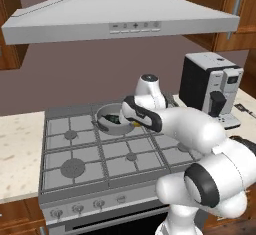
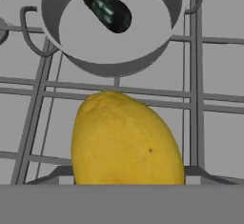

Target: Put the eggplant and lemon in the pot. Retrieve the spatula and lightly stir the vegetables in the pot.

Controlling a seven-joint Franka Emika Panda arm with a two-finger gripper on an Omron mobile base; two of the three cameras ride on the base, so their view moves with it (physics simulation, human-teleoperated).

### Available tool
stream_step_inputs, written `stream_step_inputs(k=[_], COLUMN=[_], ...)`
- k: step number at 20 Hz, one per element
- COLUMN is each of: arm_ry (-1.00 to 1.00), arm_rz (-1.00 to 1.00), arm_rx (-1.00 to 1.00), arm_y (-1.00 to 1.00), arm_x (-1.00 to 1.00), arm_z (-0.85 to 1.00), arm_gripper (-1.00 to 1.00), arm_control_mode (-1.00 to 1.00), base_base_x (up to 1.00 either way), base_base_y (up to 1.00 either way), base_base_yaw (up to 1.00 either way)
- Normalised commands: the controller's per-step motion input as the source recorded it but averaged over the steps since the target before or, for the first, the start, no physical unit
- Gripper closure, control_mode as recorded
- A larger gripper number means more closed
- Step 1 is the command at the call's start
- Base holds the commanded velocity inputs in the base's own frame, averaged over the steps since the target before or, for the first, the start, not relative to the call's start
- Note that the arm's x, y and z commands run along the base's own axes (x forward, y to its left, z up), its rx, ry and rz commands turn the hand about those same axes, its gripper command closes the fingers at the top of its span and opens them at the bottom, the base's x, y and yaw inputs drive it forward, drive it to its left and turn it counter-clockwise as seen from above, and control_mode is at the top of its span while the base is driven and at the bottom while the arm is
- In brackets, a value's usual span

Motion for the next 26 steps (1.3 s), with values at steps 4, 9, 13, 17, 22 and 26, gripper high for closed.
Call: stream_step_inputs(k=[4, 9, 13, 17, 22, 26], arm_ry=[0.11, 0.13, 0.04, 0.04, 0.02, 0.0], arm_rz=[0.0, 0.0, 0.0, 0.0, 0.0, 0.0], arm_rx=[0.0, 0.0, 0.0, 0.0, 0.0, 0.0], arm_y=[0.34, 0.08, 0.03, 0.07, 0.01, 0.0], arm_x=[0.76, 0.46, 0.06, 0.32, 0.39, 0.46], arm_z=[0.01, -0.05, -0.14, -0.09, -0.52, -0.39], arm_gripper=[1.0, 1.0, 1.0, 1.0, 1.0, 1.0], arm_control_mode=[-1.0, -1.0, -1.0, -1.0, -1.0, -1.0], base_base_x=[0.0, 0.0, 0.0, 0.0, 0.0, 0.0], base_base_y=[0.0, 0.0, 0.0, 0.0, 0.0, 0.0], base_base_yaw=[0.0, 0.0, 0.0, 0.0, 0.0, 0.0])
